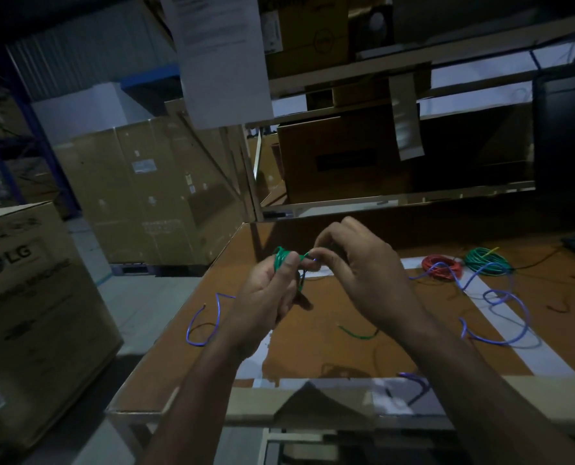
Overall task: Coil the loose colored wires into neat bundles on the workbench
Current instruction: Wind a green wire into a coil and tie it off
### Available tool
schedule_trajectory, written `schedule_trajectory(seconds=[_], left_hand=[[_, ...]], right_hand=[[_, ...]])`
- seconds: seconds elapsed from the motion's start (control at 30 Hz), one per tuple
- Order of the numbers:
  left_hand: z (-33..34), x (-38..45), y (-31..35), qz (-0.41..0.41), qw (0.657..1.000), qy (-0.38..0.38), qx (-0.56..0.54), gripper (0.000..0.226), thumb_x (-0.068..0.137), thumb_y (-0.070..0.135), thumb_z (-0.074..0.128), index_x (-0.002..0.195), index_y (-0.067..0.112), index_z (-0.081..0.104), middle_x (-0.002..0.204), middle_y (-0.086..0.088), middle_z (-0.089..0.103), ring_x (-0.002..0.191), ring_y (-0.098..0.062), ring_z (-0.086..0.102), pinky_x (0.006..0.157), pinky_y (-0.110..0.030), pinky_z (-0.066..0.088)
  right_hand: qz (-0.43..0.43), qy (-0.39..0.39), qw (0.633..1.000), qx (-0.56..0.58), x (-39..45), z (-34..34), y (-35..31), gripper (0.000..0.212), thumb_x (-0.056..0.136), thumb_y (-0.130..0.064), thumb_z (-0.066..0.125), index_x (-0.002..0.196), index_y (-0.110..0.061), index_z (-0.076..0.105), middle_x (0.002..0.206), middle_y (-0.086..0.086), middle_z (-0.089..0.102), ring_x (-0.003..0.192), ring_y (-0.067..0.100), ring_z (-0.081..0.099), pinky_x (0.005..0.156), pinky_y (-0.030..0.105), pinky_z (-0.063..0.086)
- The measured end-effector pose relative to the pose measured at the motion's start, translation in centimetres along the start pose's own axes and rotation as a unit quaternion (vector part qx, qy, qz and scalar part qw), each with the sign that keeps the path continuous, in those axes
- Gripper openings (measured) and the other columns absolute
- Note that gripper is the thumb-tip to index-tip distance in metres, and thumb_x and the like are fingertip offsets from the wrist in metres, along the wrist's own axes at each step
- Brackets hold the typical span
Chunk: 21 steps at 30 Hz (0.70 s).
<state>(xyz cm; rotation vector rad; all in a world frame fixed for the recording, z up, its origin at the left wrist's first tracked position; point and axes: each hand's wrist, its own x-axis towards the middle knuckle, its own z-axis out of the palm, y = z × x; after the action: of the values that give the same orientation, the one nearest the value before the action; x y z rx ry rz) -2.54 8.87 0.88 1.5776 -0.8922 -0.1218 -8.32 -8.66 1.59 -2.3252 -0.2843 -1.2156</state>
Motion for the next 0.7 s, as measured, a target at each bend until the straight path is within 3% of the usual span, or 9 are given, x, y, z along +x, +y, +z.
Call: schedule_trajectory(seconds=[0.07,0.13,0.27,0.33,0.4,0.47,0.53,0.6,0.7], left_hand=[[-0.2,0.0,0.1,0.015,0.999,-0.028,-0.013,0.038,0.104,0.035,0.048,0.114,0.003,0.065,0.051,0.007,0.042,0.048,-0.007,0.039,0.068,-0.046,0.048],[-0.4,0.1,0.5,0.010,0.998,-0.019,-0.061,0.032,0.104,0.030,0.047,0.104,0.004,0.065,0.048,0.008,0.038,0.042,-0.008,0.037,0.065,-0.041,0.049],[-1.3,0.5,0.6,-0.029,0.939,0.011,-0.341,0.033,0.110,0.027,0.038,0.091,0.010,0.060,0.046,0.005,0.041,0.029,-0.004,0.035,0.060,-0.024,0.052],[-1.4,0.7,0.4,-0.031,0.900,0.047,-0.432,0.034,0.111,0.027,0.036,0.089,0.013,0.058,0.059,0.004,0.057,0.036,-0.004,0.045,0.071,-0.026,0.060],[-1.2,1.0,0.4,-0.016,0.882,0.107,-0.459,0.032,0.111,0.027,0.038,0.091,0.013,0.058,0.083,-0.004,0.075,0.059,-0.010,0.068,0.089,-0.035,0.062],[-1.4,1.3,0.4,0.006,0.875,0.132,-0.467,0.031,0.111,0.027,0.035,0.094,0.013,0.057,0.111,-0.016,0.077,0.099,-0.023,0.077,0.104,-0.041,0.055],[-1.4,1.4,0.4,0.020,0.889,0.120,-0.442,0.031,0.112,0.024,0.031,0.097,0.013,0.055,0.129,-0.022,0.069,0.125,-0.033,0.066,0.114,-0.044,0.045],[-1.2,1.5,0.0,0.033,0.923,0.125,-0.363,0.027,0.113,0.019,0.028,0.102,0.013,0.052,0.133,-0.023,0.067,0.131,-0.034,0.061,0.118,-0.043,0.037],[-1.0,1.4,-1.0,0.049,0.976,0.160,-0.138,0.022,0.113,0.017,0.031,0.113,0.011,0.052,0.127,-0.013,0.073,0.131,-0.024,0.061,0.120,-0.047,0.033]], right_hand=[[-0.012,-0.010,0.999,-0.041,0.0,0.1,0.7,0.020,0.098,-0.036,0.050,0.105,-0.021,0.060,0.099,-0.010,0.049,0.075,0.005,0.053,0.056,0.027,0.050],[-0.007,-0.022,0.998,-0.066,-0.2,0.1,1.4,0.021,0.100,-0.036,0.046,0.107,-0.020,0.059,0.098,-0.006,0.048,0.072,0.009,0.052,0.054,0.031,0.048],[0.040,-0.060,0.997,-0.037,-1.0,0.7,2.7,0.017,0.105,-0.032,0.048,0.111,-0.022,0.062,0.098,-0.005,0.051,0.081,0.017,0.057,0.066,0.041,0.050],[0.042,-0.113,0.992,-0.044,-1.5,1.6,2.8,0.019,0.106,-0.034,0.047,0.113,-0.025,0.061,0.100,-0.004,0.056,0.087,0.023,0.060,0.073,0.045,0.051],[0.048,-0.177,0.980,-0.077,-2.2,2.5,2.5,0.019,0.106,-0.037,0.045,0.114,-0.026,0.059,0.106,-0.002,0.062,0.094,0.027,0.062,0.077,0.044,0.050],[0.048,-0.231,0.965,-0.117,-2.8,3.4,2.3,0.018,0.105,-0.035,0.047,0.115,-0.026,0.058,0.113,0.000,0.066,0.103,0.029,0.063,0.080,0.040,0.050],[0.049,-0.286,0.949,-0.126,-3.4,4.1,1.5,0.018,0.104,-0.030,0.048,0.119,-0.024,0.058,0.117,0.002,0.067,0.108,0.029,0.062,0.081,0.037,0.047],[0.041,-0.325,0.938,-0.112,-3.7,4.3,0.6,0.023,0.104,-0.031,0.051,0.124,-0.021,0.057,0.119,0.005,0.067,0.109,0.029,0.062,0.082,0.036,0.047],[-0.002,-0.369,0.927,-0.071,-3.7,3.9,-0.6,0.019,0.102,-0.027,0.054,0.118,-0.023,0.064,0.113,0.000,0.071,0.105,0.023,0.064,0.081,0.038,0.052]])
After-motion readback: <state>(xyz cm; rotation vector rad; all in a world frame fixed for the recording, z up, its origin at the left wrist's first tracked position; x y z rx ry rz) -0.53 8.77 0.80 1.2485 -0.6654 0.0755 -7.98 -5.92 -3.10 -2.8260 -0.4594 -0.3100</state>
